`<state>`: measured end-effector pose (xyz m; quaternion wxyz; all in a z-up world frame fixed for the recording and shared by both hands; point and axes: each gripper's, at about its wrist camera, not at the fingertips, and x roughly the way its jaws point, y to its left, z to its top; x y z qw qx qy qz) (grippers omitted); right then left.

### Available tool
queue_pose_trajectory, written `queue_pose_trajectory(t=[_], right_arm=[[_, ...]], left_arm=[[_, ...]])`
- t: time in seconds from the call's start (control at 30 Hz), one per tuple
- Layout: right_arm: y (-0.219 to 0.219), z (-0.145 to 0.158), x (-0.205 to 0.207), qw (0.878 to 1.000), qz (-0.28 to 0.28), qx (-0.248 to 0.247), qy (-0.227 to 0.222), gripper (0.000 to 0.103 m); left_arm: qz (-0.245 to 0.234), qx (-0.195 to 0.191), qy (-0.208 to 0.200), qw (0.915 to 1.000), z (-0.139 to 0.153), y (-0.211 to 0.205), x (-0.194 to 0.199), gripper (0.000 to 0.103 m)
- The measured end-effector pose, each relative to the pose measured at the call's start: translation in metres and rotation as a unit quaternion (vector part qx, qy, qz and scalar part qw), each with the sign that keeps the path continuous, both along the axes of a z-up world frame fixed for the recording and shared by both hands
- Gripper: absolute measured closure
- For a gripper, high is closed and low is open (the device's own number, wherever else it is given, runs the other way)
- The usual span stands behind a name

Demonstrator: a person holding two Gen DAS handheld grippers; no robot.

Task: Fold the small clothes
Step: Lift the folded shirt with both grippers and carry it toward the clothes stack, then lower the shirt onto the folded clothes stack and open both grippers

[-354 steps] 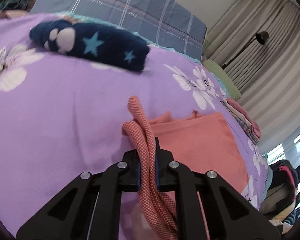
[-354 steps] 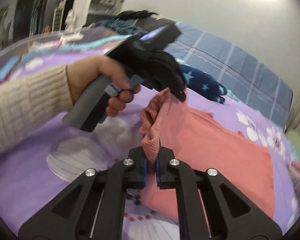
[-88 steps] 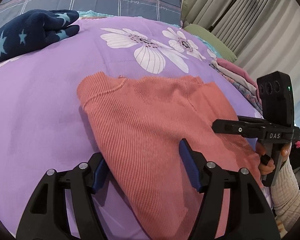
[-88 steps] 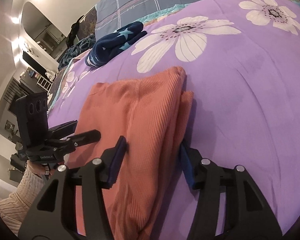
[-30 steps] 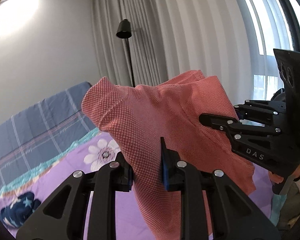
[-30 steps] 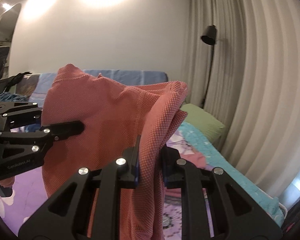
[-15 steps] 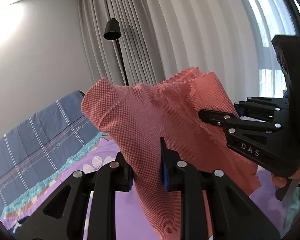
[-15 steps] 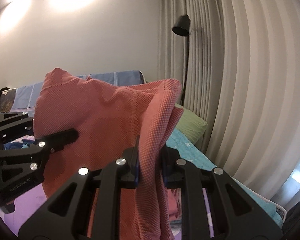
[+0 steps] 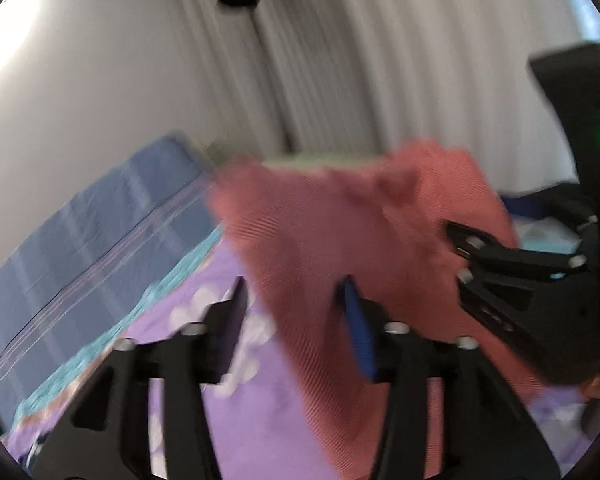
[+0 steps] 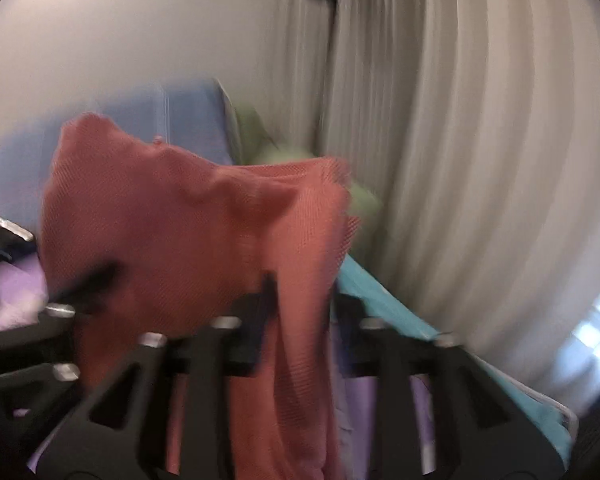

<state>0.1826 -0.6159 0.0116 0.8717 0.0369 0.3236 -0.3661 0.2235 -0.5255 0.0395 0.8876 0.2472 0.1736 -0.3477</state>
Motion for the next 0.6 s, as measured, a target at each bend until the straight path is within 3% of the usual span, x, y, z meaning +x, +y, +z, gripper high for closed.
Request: queue_pose_trajectory(t=[0.03, 0.1, 0.17, 0.23, 0.37, 0.47, 0.6], right_arm=[[-0.006, -0.015, 0.002, 1.000, -0.002, 0.009, 0.015, 0.053], [-0.016, -0.048, 0.000, 0.998, -0.003, 0.043, 0.040, 0.058], [-0.023, -0.077, -0.009, 0.997, -0.012, 0.063, 0.044, 0.058], [-0.024, -0.089, -0.013, 0.998, -0.017, 0.038, 0.045, 0.057], [-0.008, -0.102, -0.015, 0.998, -0.013, -0.028, 0.056, 0.056], [-0.011, -0.107, -0.021, 0.999, -0.013, -0.016, 0.046, 0.055], [-0.012, -0.098, -0.025, 0.999, -0.006, -0.024, 0.032, 0.054]], left_arm=[[0.005, 0.013, 0.025, 0.9996, -0.018, -0.002, 0.009, 0.051], [0.006, 0.034, 0.059, 0.9976, -0.048, -0.002, 0.016, 0.051], [-0.005, 0.063, 0.063, 0.9960, -0.081, -0.001, 0.013, 0.047], [-0.025, 0.065, 0.051, 0.9963, -0.097, 0.001, 0.004, 0.046], [-0.013, 0.050, 0.072, 0.9960, -0.111, 0.007, 0.002, 0.047], [-0.008, 0.038, 0.084, 0.9957, -0.114, 0.010, 0.001, 0.047], [0.006, 0.033, 0.059, 0.9977, -0.113, 0.009, -0.006, 0.047]])
